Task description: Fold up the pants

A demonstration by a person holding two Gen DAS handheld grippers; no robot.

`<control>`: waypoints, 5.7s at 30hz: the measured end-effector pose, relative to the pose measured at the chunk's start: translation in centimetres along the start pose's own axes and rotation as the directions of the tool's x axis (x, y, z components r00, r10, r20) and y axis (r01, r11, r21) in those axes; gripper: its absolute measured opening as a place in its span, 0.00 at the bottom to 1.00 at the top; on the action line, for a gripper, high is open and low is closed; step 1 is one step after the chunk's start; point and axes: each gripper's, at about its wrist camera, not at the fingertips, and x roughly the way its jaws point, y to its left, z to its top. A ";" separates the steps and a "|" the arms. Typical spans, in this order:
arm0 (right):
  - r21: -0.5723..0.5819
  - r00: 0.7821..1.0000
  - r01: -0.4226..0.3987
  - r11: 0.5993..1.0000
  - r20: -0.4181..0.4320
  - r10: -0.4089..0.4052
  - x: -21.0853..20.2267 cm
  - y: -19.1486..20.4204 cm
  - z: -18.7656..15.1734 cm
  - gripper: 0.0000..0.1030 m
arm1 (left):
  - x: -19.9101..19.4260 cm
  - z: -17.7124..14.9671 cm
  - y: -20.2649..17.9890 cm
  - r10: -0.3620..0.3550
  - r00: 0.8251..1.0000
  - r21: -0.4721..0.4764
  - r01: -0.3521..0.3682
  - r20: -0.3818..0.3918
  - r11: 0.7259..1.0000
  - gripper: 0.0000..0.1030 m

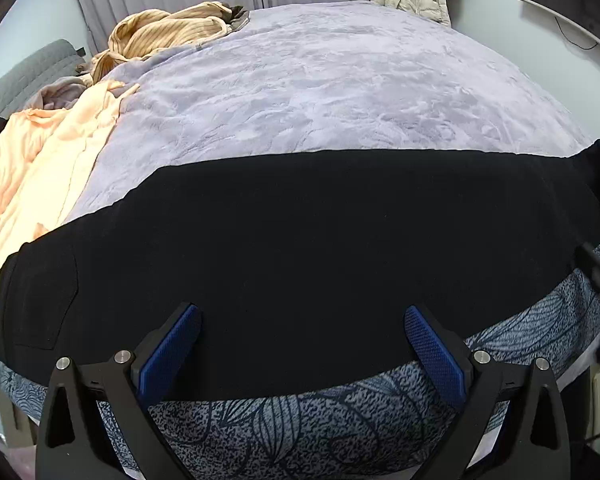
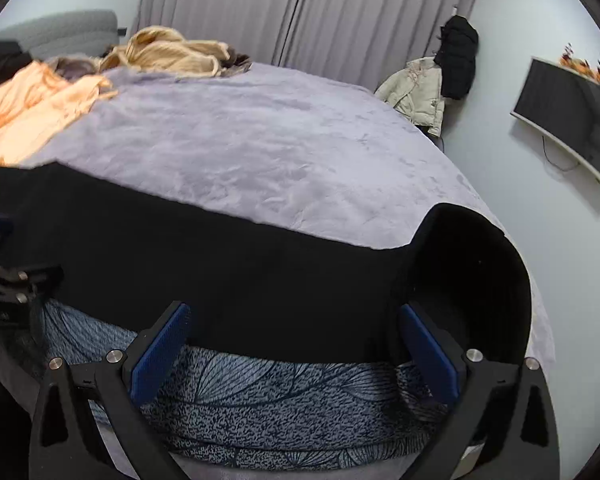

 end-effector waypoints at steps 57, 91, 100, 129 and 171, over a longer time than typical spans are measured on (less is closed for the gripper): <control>0.101 0.958 -0.277 0.956 -0.047 0.282 3.9 15.9 12.3 1.00 | 0.3 -3.1 17.6 0.252 0.967 -0.379 -0.250 -0.047 0.891 0.99; -0.038 0.953 -0.287 0.957 -0.110 0.282 -0.7 11.3 1.7 1.00 | -1.8 -6.8 10.8 0.125 0.992 -0.197 -0.127 -0.024 0.972 1.00; 0.204 0.979 -0.117 0.972 -0.140 0.147 1.1 -0.3 0.1 1.00 | -3.8 -8.5 18.3 0.214 0.975 -0.357 -0.221 -0.060 0.907 0.99; 0.583 0.856 -0.404 0.704 -0.030 0.517 0.1 -25.1 -8.0 1.00 | 3.7 4.3 -11.3 -0.026 0.990 -0.056 0.018 -0.141 0.998 1.00; -0.230 0.977 -0.158 0.960 0.103 0.185 -0.8 15.7 4.0 0.15 | -0.8 2.3 11.7 -0.025 0.999 -0.291 0.012 -0.039 0.957 1.00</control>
